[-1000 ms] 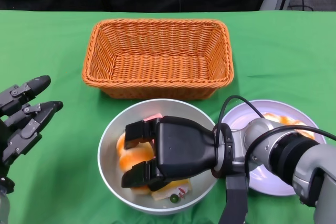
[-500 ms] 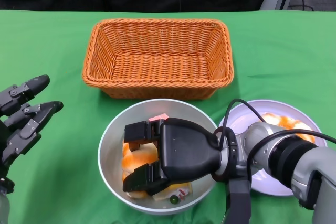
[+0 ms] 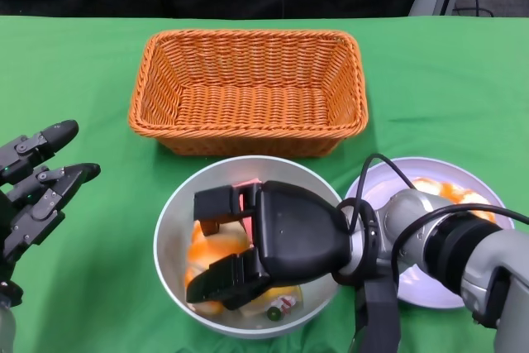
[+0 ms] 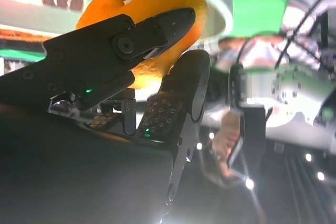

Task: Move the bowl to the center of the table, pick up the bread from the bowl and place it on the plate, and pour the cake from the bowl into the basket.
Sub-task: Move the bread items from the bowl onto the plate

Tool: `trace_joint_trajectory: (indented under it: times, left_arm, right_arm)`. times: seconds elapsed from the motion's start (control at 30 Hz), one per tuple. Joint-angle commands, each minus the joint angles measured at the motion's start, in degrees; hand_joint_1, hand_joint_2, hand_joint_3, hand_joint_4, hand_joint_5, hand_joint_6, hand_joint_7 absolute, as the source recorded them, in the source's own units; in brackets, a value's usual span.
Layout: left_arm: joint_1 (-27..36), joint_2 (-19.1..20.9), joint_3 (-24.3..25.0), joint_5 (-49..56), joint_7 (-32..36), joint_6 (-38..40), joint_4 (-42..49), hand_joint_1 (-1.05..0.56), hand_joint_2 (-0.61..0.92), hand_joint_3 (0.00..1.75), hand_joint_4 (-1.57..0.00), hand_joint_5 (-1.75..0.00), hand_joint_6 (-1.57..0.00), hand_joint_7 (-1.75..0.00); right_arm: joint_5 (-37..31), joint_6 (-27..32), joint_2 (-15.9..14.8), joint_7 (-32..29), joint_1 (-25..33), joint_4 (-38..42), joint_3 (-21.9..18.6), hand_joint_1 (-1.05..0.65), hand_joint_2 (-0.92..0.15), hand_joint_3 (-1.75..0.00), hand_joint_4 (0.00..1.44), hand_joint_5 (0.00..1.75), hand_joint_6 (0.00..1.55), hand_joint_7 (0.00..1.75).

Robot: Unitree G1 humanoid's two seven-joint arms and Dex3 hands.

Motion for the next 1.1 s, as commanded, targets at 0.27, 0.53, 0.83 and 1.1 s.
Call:
trace_joint_trajectory:
  times: [0.27,0.53,0.83,1.1]
  left_arm:
    - [-0.2,1.0,0.5,0.5,0.1,-0.4,-0.2,-0.34,0.92,0.15,-0.85,-0.45,-0.9,-0.02]
    - [-0.3,1.4,0.6,0.5,-0.3,-0.5,0.4,-0.33,0.92,0.15,-0.84,-0.44,-0.9,-0.02]
    - [-0.6,1.8,0.5,0.7,-0.8,-0.8,1.5,-0.28,0.92,0.15,-0.86,-0.43,-0.91,-0.01]
    - [-1.2,1.8,0.9,-0.4,-2.1,-0.8,2.6,-0.26,0.92,0.15,-0.86,-0.43,-0.91,-0.01]
  right_arm:
    - [3.5,-2.1,-5.0,-1.1,-1.0,-4.8,-5.3,-0.35,-0.81,0.0,0.7,1.41,1.27,0.03]
    - [6.1,-4.6,-8.4,1.3,-0.1,-9.4,-9.6,-0.31,-0.83,0.0,0.77,1.3,1.29,0.05]
    - [9.3,-6.7,-13.8,6.3,2.5,-15.7,-15.4,-0.33,-0.8,0.0,0.79,1.21,0.98,0.7]
    - [12.2,-9.1,-17.4,9.5,6.0,-20.1,-20.4,-0.27,-0.84,0.0,0.77,1.3,0.7,1.31]
